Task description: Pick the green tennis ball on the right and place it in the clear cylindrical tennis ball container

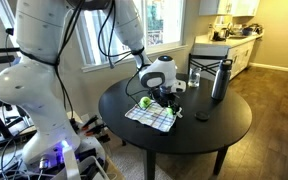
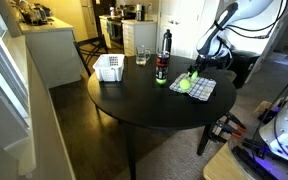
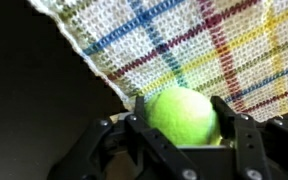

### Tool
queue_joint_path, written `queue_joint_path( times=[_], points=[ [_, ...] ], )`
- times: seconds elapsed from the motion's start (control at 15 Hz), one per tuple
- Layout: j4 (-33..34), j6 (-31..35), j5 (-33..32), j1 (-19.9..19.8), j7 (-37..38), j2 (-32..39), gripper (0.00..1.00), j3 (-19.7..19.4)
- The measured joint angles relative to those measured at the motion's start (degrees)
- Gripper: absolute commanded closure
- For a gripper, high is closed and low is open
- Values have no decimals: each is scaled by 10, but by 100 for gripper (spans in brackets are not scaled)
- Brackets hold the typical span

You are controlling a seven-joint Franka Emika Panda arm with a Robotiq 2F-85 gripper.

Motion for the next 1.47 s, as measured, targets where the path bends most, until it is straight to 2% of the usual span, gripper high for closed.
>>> queue_joint_path(
  times=[0.4,0.8,0.93,1.13,1.47],
  points=[
    [-3,40,-29,15,0,0,60,-4],
    [-31,177,-88,68,15,-4,60,-28],
    [-45,231,-103,93,34,-8,60,-38],
    [-66,293,-111,150,56,-23,60,-73],
    [-66,289,-85,245,60,-80,60,-137]
  ],
)
